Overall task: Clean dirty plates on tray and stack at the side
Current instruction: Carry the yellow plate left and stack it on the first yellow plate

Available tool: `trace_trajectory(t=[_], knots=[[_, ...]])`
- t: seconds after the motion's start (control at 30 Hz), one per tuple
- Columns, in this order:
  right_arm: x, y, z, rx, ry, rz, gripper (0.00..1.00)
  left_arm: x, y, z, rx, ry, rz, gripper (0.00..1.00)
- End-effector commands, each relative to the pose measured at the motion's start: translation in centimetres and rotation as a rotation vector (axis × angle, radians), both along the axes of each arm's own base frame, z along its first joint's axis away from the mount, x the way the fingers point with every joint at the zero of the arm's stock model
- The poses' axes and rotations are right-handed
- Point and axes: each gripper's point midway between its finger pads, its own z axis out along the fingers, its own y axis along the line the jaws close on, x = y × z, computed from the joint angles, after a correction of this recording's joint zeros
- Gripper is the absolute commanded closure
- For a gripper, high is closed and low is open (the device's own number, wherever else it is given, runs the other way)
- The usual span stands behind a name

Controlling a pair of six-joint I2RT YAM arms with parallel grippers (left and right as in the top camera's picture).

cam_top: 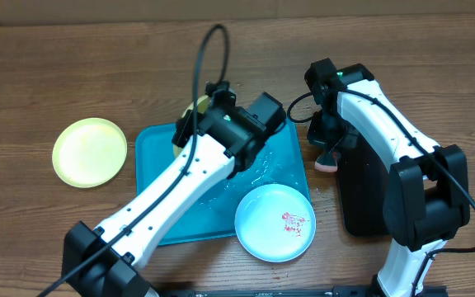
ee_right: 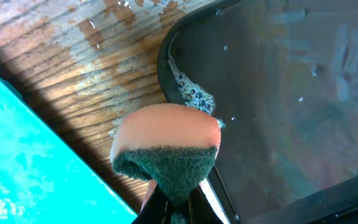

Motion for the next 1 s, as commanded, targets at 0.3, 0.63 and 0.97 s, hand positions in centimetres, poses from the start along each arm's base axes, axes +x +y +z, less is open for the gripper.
trace_trajectory(t=[0.3,0.63,0.97], knots=[[-0.1,0.5,1.3,0.055,-0.021,0.017,0.96,1.9,2.8,-4.3,-0.824,0.149,0.371,0.95],[-0.5,0.7,1.3,0.071,0.002,0.040,0.96,1.3,15.2,-4.2,-1.039,-0.006,0.701,0.95],[-0.7,0.8,1.3,0.075,0.011,0.041,0.96,-2.7,20.4,-14.9,-1.319,-0.064,0.984,0.95]])
